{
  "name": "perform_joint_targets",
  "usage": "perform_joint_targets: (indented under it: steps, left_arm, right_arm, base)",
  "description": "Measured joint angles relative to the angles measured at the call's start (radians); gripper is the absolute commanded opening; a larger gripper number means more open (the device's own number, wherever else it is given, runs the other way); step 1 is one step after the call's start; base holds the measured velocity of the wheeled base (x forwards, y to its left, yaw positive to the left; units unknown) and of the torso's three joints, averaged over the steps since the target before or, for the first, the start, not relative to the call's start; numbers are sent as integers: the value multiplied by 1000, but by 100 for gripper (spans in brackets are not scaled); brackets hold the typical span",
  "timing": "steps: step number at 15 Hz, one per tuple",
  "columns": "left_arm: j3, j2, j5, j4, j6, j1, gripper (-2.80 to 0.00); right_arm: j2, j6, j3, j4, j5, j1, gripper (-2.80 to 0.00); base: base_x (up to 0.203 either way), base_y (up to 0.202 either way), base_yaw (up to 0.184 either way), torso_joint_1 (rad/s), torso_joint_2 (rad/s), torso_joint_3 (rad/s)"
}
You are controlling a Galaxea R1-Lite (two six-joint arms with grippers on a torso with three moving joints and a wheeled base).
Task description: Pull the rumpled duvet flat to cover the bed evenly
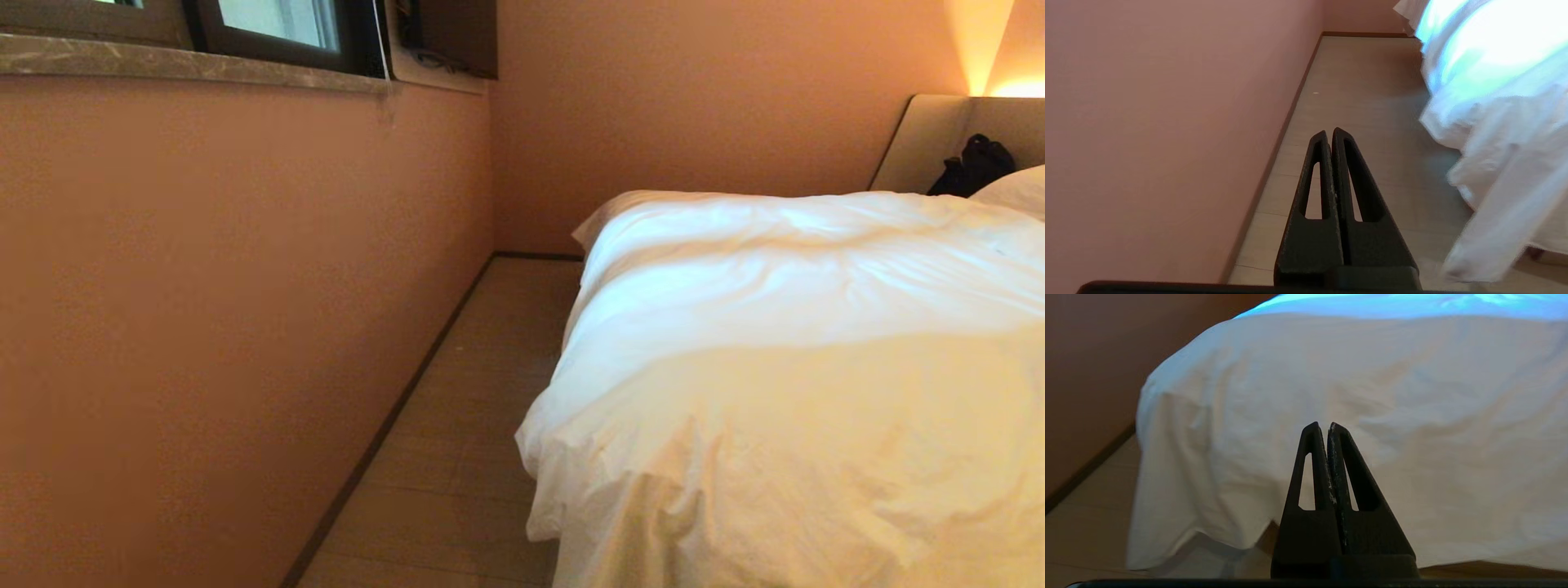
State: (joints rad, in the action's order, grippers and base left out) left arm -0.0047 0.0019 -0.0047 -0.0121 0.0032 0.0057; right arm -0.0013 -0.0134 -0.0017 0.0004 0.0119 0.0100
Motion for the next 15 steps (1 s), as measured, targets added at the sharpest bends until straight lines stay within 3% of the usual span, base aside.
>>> perform_joint_targets:
  steps: [2, 10, 15]
  left_arm:
    - [0, 0, 0, 0, 0, -1, -280]
    - [0, 0, 0, 0, 0, 0, -280]
    - [0, 0, -1, 0, -1, 0, -280]
  right_arm:
    - [0, 0, 0, 0, 1, 0, -280]
    - [0, 0, 0, 0, -1, 0, -280]
    - [0, 0, 0, 0, 0, 0, -280]
  base:
    - [0, 125, -1, 4, 3, 0]
    - [-6, 0, 0, 1, 0, 0]
    - [-179, 0, 0, 4, 0, 3]
